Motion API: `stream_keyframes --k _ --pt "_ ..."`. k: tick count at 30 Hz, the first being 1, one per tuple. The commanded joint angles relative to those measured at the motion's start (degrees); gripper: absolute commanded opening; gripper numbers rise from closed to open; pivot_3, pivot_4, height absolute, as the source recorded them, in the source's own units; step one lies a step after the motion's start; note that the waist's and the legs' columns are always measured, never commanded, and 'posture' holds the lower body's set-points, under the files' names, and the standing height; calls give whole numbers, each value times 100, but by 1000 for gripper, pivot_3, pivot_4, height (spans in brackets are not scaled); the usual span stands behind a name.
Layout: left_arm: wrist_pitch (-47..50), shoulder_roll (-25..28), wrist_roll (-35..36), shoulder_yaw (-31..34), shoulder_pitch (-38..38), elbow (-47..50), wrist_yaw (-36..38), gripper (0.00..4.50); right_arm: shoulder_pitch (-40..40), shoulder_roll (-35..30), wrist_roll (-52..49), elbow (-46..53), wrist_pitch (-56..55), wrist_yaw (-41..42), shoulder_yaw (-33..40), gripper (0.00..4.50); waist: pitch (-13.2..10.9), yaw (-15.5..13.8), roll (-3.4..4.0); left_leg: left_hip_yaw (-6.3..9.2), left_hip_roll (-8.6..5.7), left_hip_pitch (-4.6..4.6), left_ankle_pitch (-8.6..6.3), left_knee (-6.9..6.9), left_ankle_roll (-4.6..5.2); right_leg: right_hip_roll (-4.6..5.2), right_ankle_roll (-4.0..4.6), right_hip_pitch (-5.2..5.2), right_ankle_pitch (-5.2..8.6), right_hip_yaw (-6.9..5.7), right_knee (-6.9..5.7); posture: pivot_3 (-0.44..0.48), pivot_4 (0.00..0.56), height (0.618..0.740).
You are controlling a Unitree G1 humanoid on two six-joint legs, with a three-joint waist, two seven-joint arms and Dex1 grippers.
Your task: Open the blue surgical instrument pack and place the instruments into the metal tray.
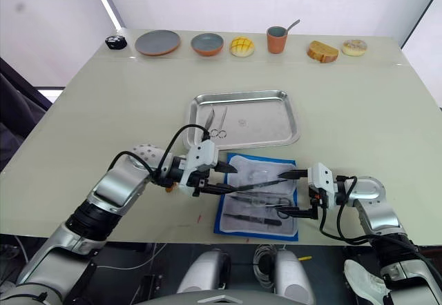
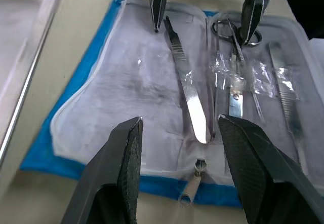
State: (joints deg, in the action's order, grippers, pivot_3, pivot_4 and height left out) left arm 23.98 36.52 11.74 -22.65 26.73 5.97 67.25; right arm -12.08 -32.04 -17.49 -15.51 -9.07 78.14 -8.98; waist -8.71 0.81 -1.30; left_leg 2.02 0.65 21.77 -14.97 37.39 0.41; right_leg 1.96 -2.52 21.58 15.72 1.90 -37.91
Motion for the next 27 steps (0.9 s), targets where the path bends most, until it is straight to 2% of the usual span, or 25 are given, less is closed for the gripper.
stream_keyframes --k 1,11,14,19,27 --pt "-225 -77 -201 -63 100 -54 -28 2545 180 -1 199 -184 183 -35 -167 4500 0 -1 0 0 0 0 0 0 0 0 0 0 0 0 0 0 150 740" --pt "-307 -297 -516 -214 244 -250 43 2545 227 -20 211 -131 196 -61 -176 4500 0 -2 0 0 0 0 0 1 0 -1 0 0 0 0 -1 0 150 740" --pt "-251 -334 -478 -181 276 -231 70 2545 234 -27 203 -116 205 -69 -174 4500 0 -1 0 1 0 0 0 1 0 -1 0 0 0 0 -1 0 150 740" --pt "365 -387 199 169 291 151 280 2545 256 -39 196 -96 211 -79 -172 4500 0 1 0 2 3 1 0 2 0 -1 0 0 0 -1 -2 0 150 740" --pt "424 -546 -67 30 522 33 -28 2545 221 -10 212 -152 190 -80 -195 4500 0 -1 -1 2 0 1 0 2 0 -2 -1 0 0 -2 -2 0 150 740"
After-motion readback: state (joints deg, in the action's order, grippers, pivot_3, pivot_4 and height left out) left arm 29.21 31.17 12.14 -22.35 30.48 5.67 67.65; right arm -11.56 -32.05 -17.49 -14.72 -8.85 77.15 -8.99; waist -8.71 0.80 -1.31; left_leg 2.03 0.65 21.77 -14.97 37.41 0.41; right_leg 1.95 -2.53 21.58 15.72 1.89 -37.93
